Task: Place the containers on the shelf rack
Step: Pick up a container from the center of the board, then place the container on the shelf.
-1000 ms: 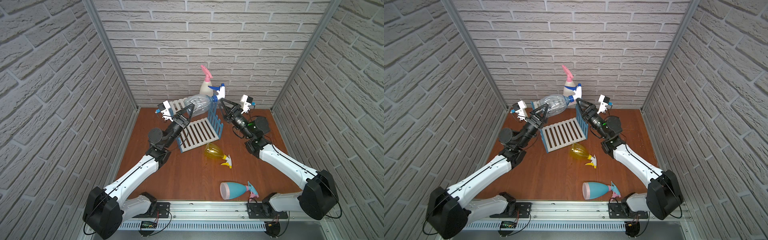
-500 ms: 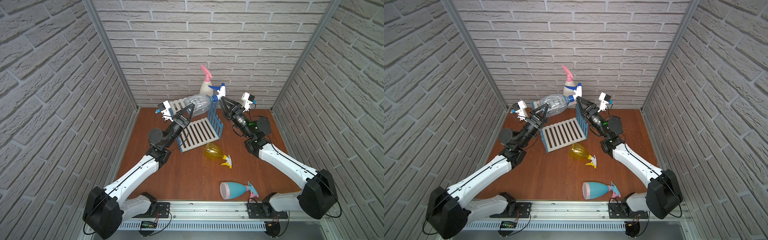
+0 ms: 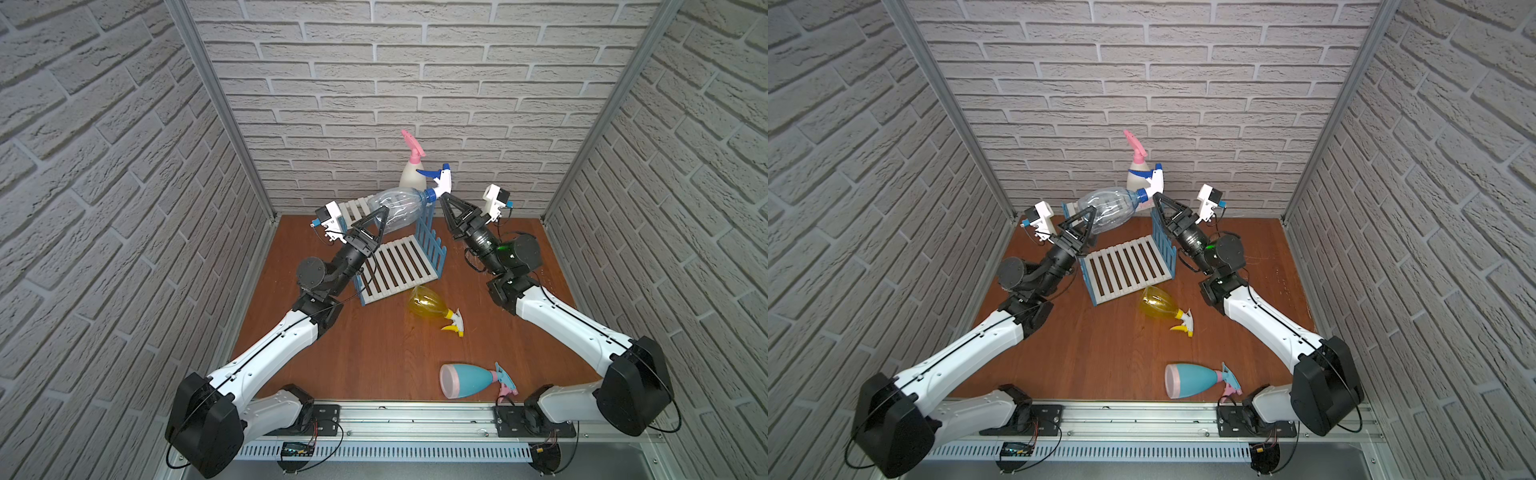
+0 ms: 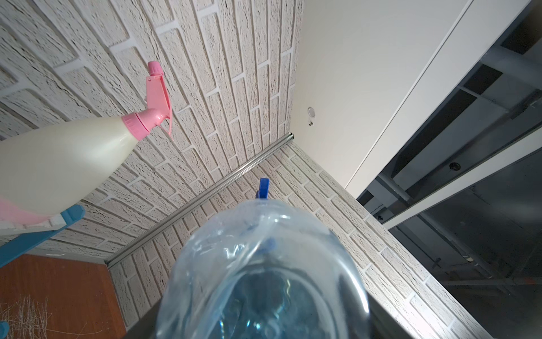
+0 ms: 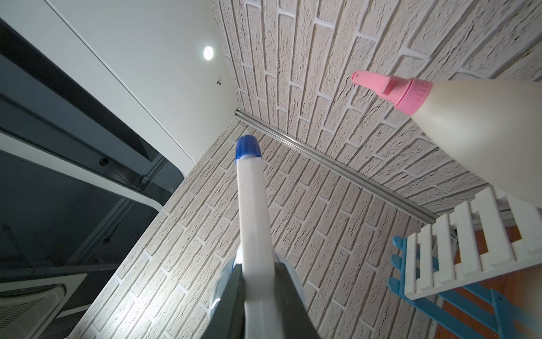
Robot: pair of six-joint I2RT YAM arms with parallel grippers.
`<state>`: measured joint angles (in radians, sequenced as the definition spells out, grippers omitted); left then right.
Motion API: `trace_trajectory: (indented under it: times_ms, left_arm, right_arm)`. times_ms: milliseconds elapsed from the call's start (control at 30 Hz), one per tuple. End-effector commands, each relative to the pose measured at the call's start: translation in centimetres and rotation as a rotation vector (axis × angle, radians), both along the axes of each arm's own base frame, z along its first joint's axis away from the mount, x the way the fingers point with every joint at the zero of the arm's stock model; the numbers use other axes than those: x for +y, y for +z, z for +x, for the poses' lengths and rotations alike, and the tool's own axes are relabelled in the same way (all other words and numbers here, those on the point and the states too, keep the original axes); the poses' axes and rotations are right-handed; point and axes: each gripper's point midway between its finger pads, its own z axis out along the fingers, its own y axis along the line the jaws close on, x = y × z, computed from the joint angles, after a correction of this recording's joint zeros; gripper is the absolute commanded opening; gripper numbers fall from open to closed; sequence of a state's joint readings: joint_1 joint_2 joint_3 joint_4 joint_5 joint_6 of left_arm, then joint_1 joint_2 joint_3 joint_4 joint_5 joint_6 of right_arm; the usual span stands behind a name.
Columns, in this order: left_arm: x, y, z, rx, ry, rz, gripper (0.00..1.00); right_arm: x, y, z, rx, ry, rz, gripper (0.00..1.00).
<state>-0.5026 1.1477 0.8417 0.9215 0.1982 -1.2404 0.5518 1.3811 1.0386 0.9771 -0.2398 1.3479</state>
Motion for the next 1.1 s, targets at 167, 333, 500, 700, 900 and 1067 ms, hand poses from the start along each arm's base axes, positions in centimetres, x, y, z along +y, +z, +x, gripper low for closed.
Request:
trace_trajectory:
  times_ms: [167, 333, 500, 700, 900, 1067]
  left_arm:
    - [0.4, 1.0, -0.7, -0.043, 0.027, 0.015, 0.98]
    - [0.5, 0.3, -0.6, -0.028, 0.050, 0.070, 0.98]
    - [1.9, -0.8, -0.7, -0.008, 0.103, 0.145, 0.98]
    - [7.2, -2.0, -1.3, 0.042, 0.223, 0.378, 0.98]
    - [11.1, -5.5, -0.7, 0.161, 0.284, 0.686, 0.98]
    - [13.6, -9.3, -0.5, 0.213, 0.395, 0.954, 0.98]
  right_arm:
    - [-1.6, 1.9, -1.0, -0.069, -0.078, 0.023, 0.03]
    - [-2.0, 2.0, -1.4, -0.098, -0.134, -0.055, 0.03]
    - [-3.1, 1.5, -2.0, -0.091, -0.220, -0.163, 0.03]
    - [-5.4, 2.8, -4.2, -0.132, -0.371, -0.412, 0.03]
    - [-4.4, 4.3, -5.3, -0.211, -0.458, -0.722, 0.04]
    - [0.3, 5.7, -5.3, -0.315, -0.443, -0.953, 0.04]
